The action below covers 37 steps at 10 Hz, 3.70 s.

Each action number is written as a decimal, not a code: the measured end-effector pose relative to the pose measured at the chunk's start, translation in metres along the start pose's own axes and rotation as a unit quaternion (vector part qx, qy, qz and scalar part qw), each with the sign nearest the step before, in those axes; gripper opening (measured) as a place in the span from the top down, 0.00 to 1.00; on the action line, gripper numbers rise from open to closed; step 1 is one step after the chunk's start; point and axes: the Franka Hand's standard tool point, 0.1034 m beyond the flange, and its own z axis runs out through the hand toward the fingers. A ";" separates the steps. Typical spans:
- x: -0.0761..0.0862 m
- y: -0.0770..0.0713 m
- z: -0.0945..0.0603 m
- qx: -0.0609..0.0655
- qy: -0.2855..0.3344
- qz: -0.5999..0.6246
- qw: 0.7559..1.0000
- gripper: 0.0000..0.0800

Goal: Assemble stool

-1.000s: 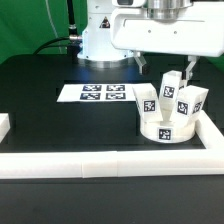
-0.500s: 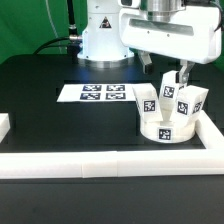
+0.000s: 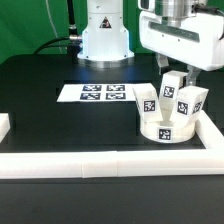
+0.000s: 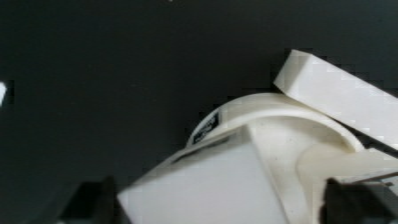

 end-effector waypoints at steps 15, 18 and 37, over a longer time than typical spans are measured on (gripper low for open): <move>-0.004 -0.011 -0.001 0.047 0.000 0.281 0.958 0.58; -0.005 -0.012 -0.001 0.053 -0.018 0.367 0.929 0.58; -0.012 -0.031 -0.025 0.048 0.012 -0.326 0.944 0.19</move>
Offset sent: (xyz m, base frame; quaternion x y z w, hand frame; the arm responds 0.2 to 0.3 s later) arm 0.0116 -0.0073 0.0051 0.0045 0.0036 -0.0411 0.9991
